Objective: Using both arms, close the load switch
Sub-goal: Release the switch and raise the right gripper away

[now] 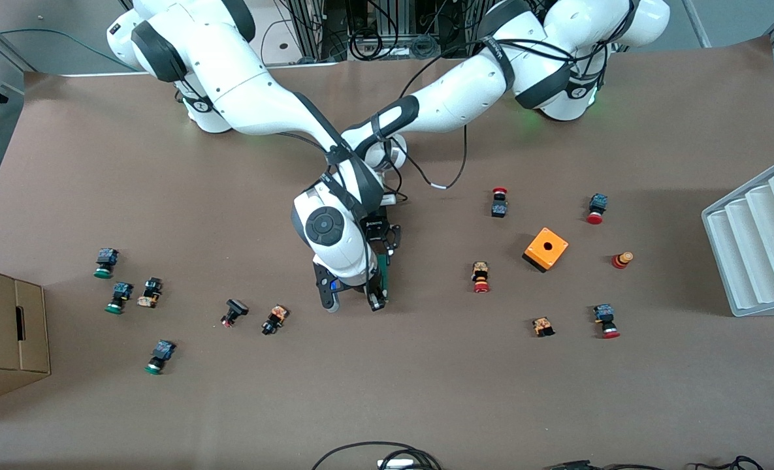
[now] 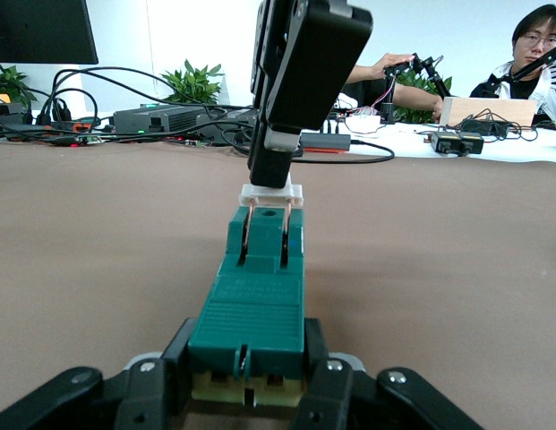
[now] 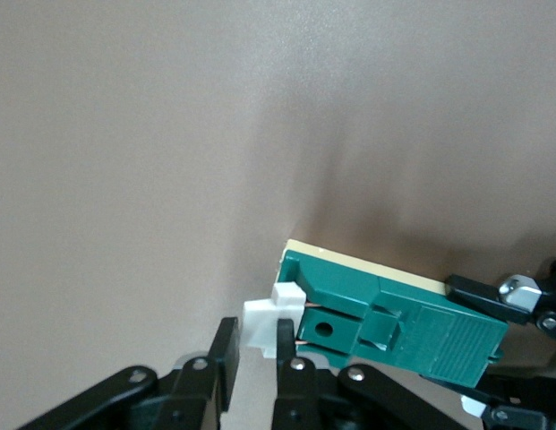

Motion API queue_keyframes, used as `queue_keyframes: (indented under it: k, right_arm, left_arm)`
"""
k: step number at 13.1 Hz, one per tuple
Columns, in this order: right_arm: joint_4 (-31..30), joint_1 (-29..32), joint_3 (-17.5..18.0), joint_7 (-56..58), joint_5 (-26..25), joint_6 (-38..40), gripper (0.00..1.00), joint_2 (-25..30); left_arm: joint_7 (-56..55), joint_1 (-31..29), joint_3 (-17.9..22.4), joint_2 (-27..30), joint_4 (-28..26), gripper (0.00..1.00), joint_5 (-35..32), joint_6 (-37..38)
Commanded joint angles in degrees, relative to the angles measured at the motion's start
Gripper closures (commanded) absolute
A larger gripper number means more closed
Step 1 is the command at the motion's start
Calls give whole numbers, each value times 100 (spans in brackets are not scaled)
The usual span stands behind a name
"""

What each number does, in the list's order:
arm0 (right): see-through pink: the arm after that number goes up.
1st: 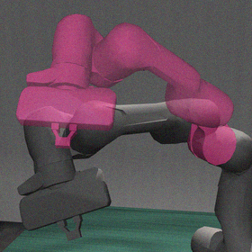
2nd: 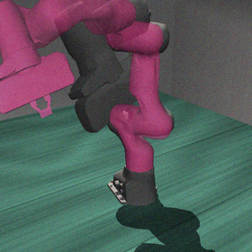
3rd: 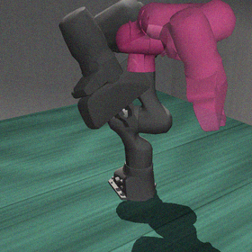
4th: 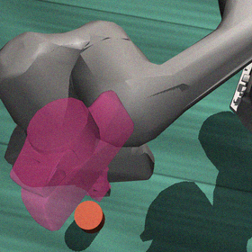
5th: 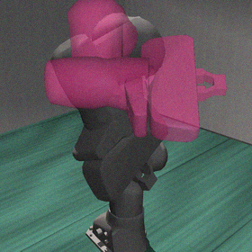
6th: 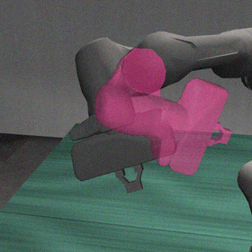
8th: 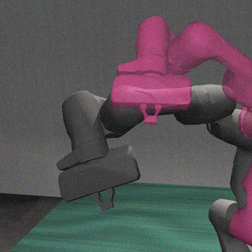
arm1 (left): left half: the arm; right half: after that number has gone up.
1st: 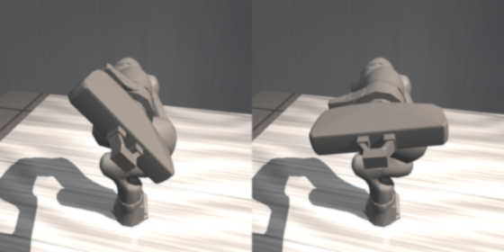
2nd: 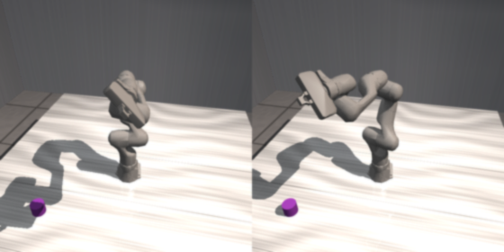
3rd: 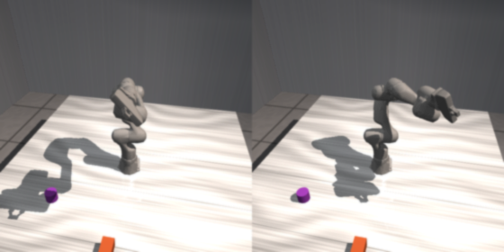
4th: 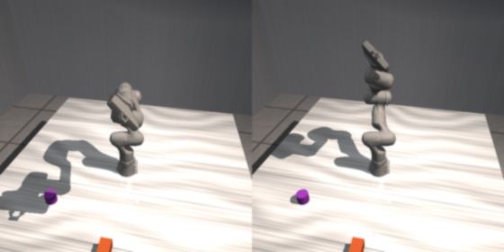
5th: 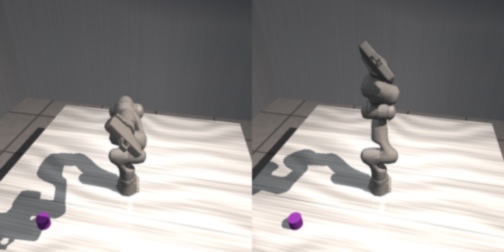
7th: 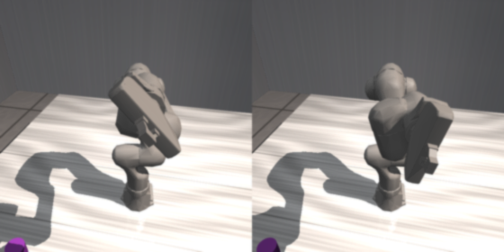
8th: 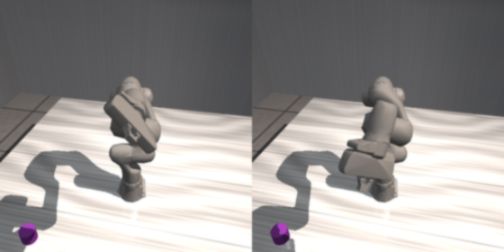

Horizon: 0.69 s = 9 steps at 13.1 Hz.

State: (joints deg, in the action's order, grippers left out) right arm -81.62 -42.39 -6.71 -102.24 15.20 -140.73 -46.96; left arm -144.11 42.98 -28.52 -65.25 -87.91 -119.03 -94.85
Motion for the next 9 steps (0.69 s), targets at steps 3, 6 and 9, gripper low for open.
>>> queue_keyframes:
  k: [3,6,9]
  right_arm:
    - [261,29,-15,64,62,-42,78,-322]
    - [261,29,-6,55,62,-33,78,-314]
    - [261,99,2,47,132,45,24,-174]
  left_arm:
    - [-3,70,-5,-172,160,49,-59,-7]
    - [-3,70,-5,-172,169,49,-68,-7]
    - [-3,70,-5,-172,160,49,-68,-7]
